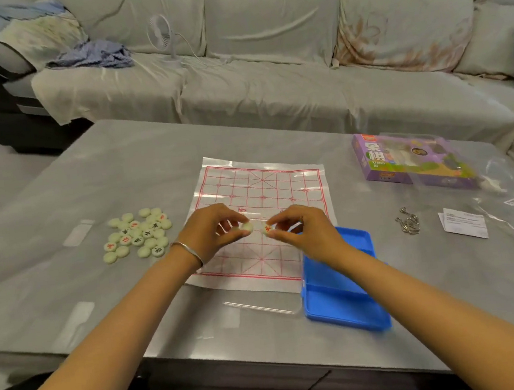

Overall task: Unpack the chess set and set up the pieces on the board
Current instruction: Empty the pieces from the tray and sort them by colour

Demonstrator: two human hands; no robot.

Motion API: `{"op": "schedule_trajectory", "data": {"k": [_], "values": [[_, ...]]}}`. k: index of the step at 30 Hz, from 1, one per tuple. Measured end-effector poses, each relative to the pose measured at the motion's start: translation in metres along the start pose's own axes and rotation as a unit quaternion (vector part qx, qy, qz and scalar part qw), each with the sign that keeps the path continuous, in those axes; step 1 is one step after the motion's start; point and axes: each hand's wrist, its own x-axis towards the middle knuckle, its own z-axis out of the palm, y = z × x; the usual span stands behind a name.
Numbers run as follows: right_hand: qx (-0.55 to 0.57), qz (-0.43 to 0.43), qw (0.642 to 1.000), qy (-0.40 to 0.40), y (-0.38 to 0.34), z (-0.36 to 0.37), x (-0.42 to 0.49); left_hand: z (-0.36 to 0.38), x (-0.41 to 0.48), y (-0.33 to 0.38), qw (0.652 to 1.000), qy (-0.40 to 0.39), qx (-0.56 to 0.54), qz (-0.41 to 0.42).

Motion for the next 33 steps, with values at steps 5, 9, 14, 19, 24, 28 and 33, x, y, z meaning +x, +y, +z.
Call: {"op": "schedule_trajectory", "data": {"k": [5,9,14,19,24,28,33], "values": [[0.006,-0.033,0.997,-0.065,-0.049,0.087,0.038,-0.053,-0.068,-0.083,0.992,0.059,0.037,-0.109],[-0.069,-0.079,0.988,-0.112,-0.078,0.144,0.053,-0.073,-0.110,-0.128,0.983,0.031,0.057,-0.170],[-0.116,-0.091,0.982,-0.116,-0.085,0.174,0.061,-0.074,-0.109,-0.143,0.985,0.073,0.055,-0.146],[-0.118,-0.082,0.984,-0.104,-0.085,0.175,0.071,-0.070,-0.098,-0.148,0.983,0.109,0.055,-0.140],[-0.068,-0.076,0.991,-0.083,-0.076,0.144,0.063,-0.066,-0.097,-0.138,0.980,0.121,0.074,-0.137],[-0.046,-0.043,0.996,-0.061,-0.055,0.088,0.046,-0.052,-0.089,-0.110,0.986,0.101,0.062,-0.115],[-0.090,0.016,0.995,-0.037,-0.009,0.002,0.009,-0.011,-0.055,-0.042,0.999,0.021,0.006,-0.048]]}}
